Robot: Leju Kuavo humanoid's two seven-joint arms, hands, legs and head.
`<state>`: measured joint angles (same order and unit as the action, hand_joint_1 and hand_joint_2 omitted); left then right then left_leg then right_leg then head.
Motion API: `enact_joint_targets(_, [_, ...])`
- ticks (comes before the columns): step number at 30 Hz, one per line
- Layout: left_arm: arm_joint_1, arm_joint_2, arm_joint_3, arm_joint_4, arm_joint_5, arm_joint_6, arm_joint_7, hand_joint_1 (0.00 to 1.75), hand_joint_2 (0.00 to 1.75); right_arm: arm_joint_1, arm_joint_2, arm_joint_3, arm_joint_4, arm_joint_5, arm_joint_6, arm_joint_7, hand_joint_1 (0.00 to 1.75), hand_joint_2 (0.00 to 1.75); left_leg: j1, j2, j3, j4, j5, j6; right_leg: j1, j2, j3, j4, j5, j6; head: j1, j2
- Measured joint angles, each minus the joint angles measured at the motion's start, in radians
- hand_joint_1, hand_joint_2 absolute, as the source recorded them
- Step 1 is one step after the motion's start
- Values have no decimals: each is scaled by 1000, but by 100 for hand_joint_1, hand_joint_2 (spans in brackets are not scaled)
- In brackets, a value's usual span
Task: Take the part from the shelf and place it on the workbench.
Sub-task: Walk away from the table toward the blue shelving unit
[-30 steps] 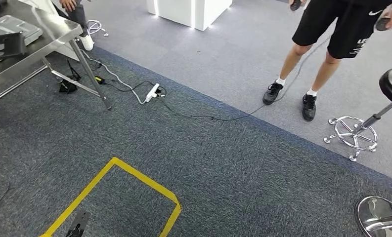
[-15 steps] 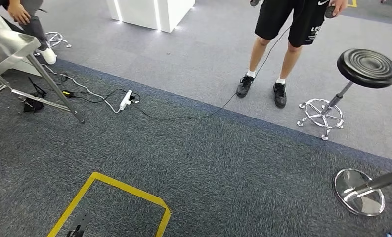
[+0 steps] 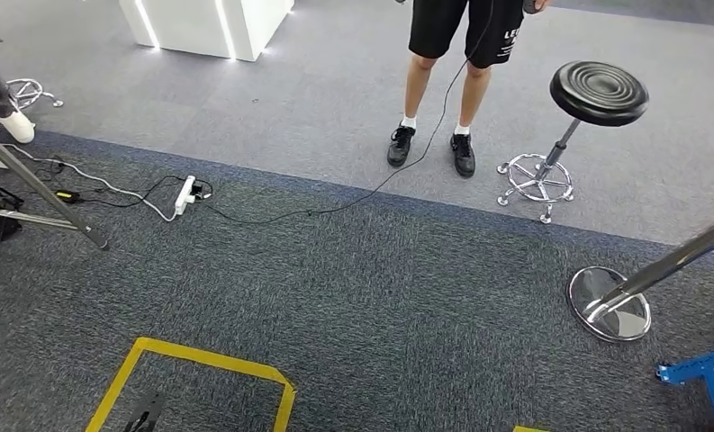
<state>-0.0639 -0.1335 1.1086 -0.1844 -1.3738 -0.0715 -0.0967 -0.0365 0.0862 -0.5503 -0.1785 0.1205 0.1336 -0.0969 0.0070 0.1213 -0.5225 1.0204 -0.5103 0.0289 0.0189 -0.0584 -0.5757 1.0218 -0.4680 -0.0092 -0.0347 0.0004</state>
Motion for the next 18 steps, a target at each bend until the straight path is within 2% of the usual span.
enact_joint_targets(1, [-2,-1,0,0,-1,-1,1,0,0,1,1,0,0,3,4,-6,0,0,2,-5,3,1,-4,-5,-2,11,4,-9,5,-4,-1,0])
enact_joint_targets(3, [-2,-2,0,0,-3,-3,2,0,0,-1,3,1,0,8,9,-13,0,0,4,-50,-8,39,-34,-13,-10,32,15,-29,16,-15,-2,0])
enact_joint_targets(4, [-1,-2,0,0,-5,-4,1,0,0,-2,4,1,0,9,9,-15,0,0,5,-81,-29,88,-63,-15,-13,43,18,-34,20,-18,-3,0])
enact_joint_targets(5, [1,-1,0,0,-6,-4,1,0,0,-4,5,2,0,10,9,-15,0,0,6,-101,-60,150,-95,-17,-14,56,17,-34,21,-21,-4,0])
enact_joint_targets(6, [3,0,0,0,-7,-5,0,0,0,-5,5,2,0,11,8,-15,0,0,6,-110,-91,213,-120,-19,-14,70,15,-32,22,-22,-5,0])
enact_joint_targets(7, [4,1,0,0,-8,-5,-1,0,0,-5,5,2,0,11,6,-14,0,0,6,-113,-114,254,-128,-21,-14,85,13,-29,21,-21,-5,0])
enact_joint_targets(8, [5,2,0,0,-8,-6,-3,0,0,-5,5,2,0,11,4,-13,0,0,7,-114,-121,262,-115,-22,-15,100,12,-25,20,-20,-5,0])
enact_joint_targets(9, [5,2,0,0,-8,-6,-6,0,0,-4,5,2,0,11,0,-10,0,0,8,-116,-111,231,-85,-23,-16,115,12,-21,19,-18,-5,0])
enact_joint_targets(10, [4,2,0,0,-8,-7,-10,0,0,-4,5,2,1,11,-4,-6,0,0,10,-126,-85,171,-45,-23,-17,130,11,-15,16,-15,-5,0])
enact_joint_targets(11, [4,2,0,0,-8,-9,-13,0,0,-4,5,2,1,11,-8,-2,0,0,12,-150,-58,108,-16,-24,-18,143,8,-7,12,-10,-5,0])
enact_joint_targets(12, [4,2,0,1,-8,-11,-16,0,0,-5,5,2,1,11,-12,2,0,0,13,-169,-38,58,4,-22,-18,155,3,2,9,-4,-5,0])
enact_joint_targets(13, [3,2,0,1,-8,-12,-19,0,0,-5,5,2,1,11,-14,6,0,0,13,-183,-27,29,12,-19,-19,166,-3,9,7,2,-5,0])
enact_joint_targets(14, [2,2,0,1,-9,-13,-21,0,0,-3,5,2,2,11,-16,9,0,0,11,-188,-25,22,8,-15,-20,175,-9,12,7,8,-4,0])
enact_joint_targets(16, [-1,2,0,1,-9,-14,-22,0,0,1,5,2,2,11,-19,13,0,0,9,-166,-23,16,14,-2,-23,185,-16,13,10,19,-4,0])
enact_joint_targets(18, [-2,1,0,1,-9,-13,-23,0,0,4,4,2,3,11,-22,16,0,0,11,-143,-19,6,19,13,-22,146,-32,44,-10,28,-1,0])
